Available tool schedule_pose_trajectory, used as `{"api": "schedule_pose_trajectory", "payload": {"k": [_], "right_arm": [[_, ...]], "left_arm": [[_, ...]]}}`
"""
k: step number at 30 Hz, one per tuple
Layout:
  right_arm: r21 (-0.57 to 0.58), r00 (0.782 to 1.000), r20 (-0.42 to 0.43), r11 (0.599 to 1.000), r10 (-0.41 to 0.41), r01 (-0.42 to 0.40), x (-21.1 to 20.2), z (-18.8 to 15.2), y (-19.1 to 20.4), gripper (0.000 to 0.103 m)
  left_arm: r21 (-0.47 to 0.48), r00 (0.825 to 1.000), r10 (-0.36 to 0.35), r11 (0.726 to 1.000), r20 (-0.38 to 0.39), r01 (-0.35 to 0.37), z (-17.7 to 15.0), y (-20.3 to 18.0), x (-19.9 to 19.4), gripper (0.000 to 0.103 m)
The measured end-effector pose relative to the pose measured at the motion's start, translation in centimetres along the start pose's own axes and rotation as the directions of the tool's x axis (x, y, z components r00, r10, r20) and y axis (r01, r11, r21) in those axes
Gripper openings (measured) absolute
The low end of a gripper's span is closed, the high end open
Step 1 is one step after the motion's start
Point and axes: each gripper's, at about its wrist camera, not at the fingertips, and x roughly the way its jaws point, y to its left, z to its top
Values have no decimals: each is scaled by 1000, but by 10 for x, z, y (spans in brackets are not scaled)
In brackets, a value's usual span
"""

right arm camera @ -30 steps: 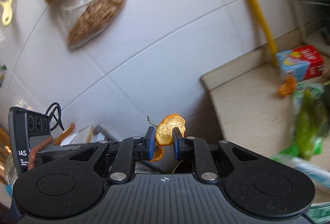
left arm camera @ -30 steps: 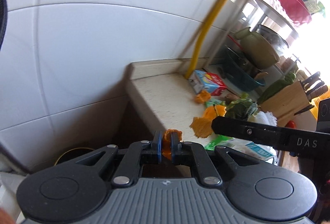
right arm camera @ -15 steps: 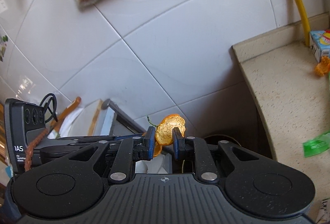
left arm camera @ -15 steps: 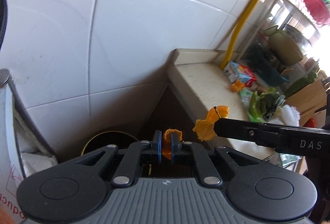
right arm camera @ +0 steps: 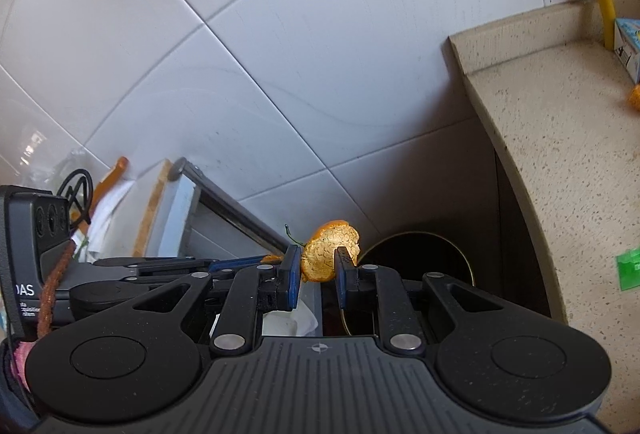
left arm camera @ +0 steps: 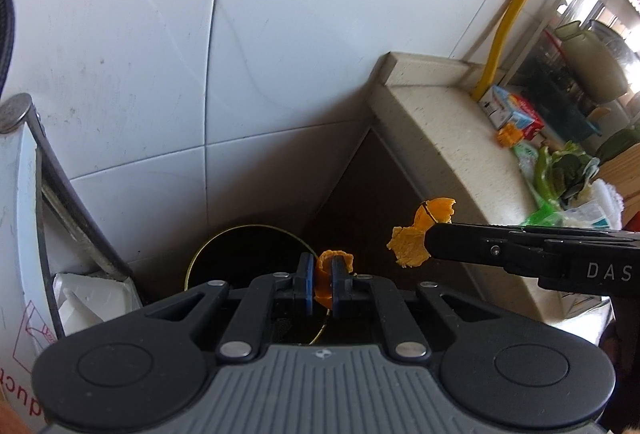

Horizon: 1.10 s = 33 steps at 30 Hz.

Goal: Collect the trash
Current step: 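Carry both held orange peels down over the black trash bin, then open both grippers to drop the orange peels into the bin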

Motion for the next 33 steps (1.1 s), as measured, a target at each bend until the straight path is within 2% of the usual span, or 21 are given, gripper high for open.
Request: {"api": "schedule_pose_trajectory", "payload": {"k": [8,10,12,15,18,20,26,31,33], "right_arm": [[-5,997,-64,999,-46,46,34,-3,-11,24],[-9,995,-85,998,-56,56,43,-5,-12,27],[-7,993,-96,998,-70,70,52,-6,-16,34],[8,990,-113,996,-90,91,63,-6,-23,39],[26,988,-120,994,-102,105,66,-7,-29,40],[35,987,-118,993,-105,110,63,-8,-31,44],[63,991,-81,992,-103,109,35,-9,-31,49],[74,995,-6,992,-102,102,-8,-14,-28,55],[83,993,28,990,-113,110,-27,-18,-27,60]], "left_arm": [[-3,997,49,999,-55,-50,0,6,28,8],[-6,995,58,998,-78,-58,0,7,38,8],[-18,993,69,997,-96,-72,-1,9,46,10],[-27,988,96,995,-117,-100,-2,13,56,25],[-43,987,97,994,-124,-103,-2,17,61,26],[-55,987,98,993,-127,-106,-1,20,63,33],[-72,992,53,995,-112,-62,2,16,53,35],[-22,997,-7,1000,-80,5,11,-6,38,37],[0,997,-35,999,-69,35,15,-15,32,39]]}}
